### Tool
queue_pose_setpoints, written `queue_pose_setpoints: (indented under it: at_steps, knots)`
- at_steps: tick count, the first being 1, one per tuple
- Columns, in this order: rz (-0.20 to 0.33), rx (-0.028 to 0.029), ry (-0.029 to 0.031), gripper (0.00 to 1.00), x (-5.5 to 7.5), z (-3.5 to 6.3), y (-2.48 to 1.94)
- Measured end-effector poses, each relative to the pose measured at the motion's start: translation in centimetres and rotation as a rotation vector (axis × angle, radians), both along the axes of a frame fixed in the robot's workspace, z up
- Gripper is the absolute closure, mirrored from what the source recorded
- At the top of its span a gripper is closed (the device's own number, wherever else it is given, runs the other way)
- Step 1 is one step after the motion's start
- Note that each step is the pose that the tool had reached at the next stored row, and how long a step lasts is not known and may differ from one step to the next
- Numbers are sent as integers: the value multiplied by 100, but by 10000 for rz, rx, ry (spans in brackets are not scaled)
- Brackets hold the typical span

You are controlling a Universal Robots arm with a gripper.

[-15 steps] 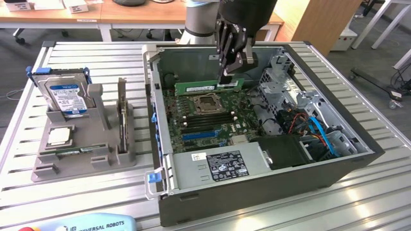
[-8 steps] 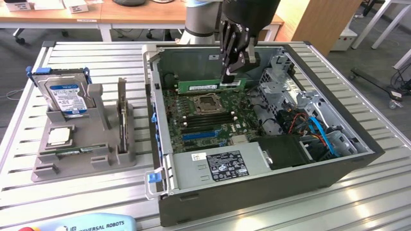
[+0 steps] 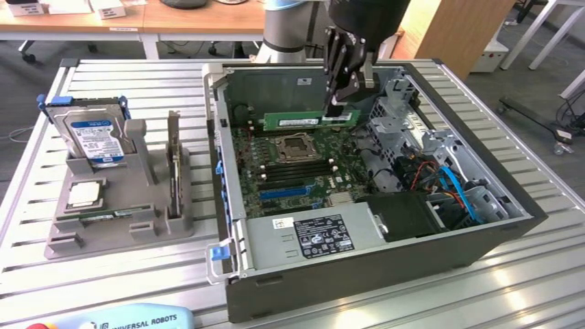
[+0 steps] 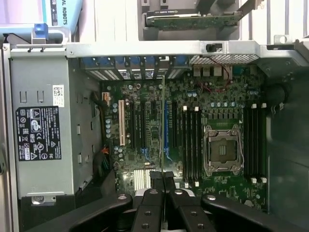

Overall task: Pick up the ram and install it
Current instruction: 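Pick up the ram and move it above insertion slot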

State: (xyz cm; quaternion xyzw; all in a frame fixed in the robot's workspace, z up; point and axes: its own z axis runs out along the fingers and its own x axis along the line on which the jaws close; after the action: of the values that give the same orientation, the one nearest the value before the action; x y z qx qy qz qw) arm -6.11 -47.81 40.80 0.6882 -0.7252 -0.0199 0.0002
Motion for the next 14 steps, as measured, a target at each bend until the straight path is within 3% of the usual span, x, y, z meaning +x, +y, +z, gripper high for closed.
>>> queue_pose_setpoints:
  at_steps: [14]
  knots:
    - [-33,0,0,89,270,0,14]
